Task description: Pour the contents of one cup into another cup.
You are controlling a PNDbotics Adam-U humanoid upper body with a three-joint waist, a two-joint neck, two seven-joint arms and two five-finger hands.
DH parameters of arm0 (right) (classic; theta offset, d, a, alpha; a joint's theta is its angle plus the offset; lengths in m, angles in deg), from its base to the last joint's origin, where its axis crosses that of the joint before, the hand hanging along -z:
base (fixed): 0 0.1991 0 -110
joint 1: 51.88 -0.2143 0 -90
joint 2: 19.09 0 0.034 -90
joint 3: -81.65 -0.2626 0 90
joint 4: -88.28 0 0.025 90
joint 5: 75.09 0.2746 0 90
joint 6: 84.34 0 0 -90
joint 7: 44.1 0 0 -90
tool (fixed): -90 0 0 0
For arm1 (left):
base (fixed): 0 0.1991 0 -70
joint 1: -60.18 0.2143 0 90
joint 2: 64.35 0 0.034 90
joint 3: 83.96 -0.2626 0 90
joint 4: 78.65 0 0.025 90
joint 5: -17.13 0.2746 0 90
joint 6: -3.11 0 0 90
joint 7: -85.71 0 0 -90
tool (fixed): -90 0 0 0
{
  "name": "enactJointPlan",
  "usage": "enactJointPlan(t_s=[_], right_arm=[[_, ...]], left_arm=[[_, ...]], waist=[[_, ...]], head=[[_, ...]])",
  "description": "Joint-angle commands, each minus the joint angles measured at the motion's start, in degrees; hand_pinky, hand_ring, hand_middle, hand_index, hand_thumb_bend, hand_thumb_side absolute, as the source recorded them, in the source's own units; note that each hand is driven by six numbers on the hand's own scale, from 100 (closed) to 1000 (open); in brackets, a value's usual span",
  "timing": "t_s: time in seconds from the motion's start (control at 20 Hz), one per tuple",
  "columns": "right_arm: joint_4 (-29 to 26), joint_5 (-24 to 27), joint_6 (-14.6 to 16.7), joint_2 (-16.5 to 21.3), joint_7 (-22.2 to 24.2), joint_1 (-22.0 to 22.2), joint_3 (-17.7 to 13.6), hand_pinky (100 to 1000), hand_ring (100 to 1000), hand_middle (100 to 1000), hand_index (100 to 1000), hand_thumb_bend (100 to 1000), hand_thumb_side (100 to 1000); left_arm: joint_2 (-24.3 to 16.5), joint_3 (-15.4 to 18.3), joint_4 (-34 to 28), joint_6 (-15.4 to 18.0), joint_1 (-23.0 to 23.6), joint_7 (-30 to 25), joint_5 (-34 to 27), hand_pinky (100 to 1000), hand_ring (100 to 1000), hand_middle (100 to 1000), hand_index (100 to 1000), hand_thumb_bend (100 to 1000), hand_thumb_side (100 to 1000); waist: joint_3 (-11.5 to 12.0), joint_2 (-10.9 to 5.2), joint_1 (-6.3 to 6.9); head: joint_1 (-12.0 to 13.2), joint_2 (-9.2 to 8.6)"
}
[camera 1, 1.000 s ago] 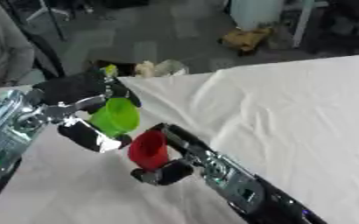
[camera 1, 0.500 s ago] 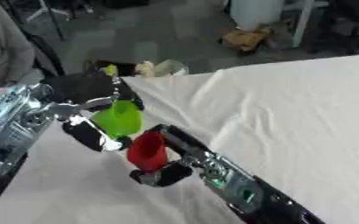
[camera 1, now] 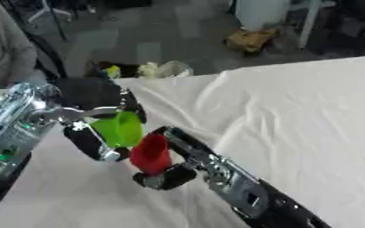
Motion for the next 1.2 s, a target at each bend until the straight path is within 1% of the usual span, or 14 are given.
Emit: enactJointPlan(t_s=[0.05, 0.4, 0.65, 1.2], right_arm=[[-1.53, 0.49, -0.03, -0.08, 0.06, -1.12, -0.03, 441, 182, 105, 265, 100, 100], [-1.93, 0.73, -0.22, 0.25, 0.11, -1.02, 0.08, 441, 183, 104, 265, 100, 100], [-2.08, 0.78, -0.38, 0.37, 0.03, -1.01, 0.12, 439, 182, 103, 265, 100, 100], [-2.3, 0.85, -0.68, 0.5, -0.14, -0.96, 0.26, 436, 183, 103, 263, 100, 100]], left_arm=[[-0.63, 1.04, -2.1, 1.11, -1.7, -1.45, 1.22, 454, 144, 375, 771, 100, 359], [-1.08, 0.57, -5.15, 4.19, -2.13, -3.52, 5.76, 476, 130, 353, 764, 100, 378], [-1.37, 0.0, -6.51, 5.71, -1.96, -3.58, 8.46, 482, 125, 344, 762, 100, 385], [-1.5, -1.38, -6.24, 7.92, -1.61, -2.78, 12.78, 490, 114, 328, 760, 100, 398]], waist=[[-0.02, -1.1, -0.01], [-0.04, -1.16, 0.04], [0.08, -1.15, 0.03], [0.01, -1.13, -0.05]], head=[[0.14, -0.04], [0.16, -0.11], [0.1, -0.19], [0.16, -0.19]])
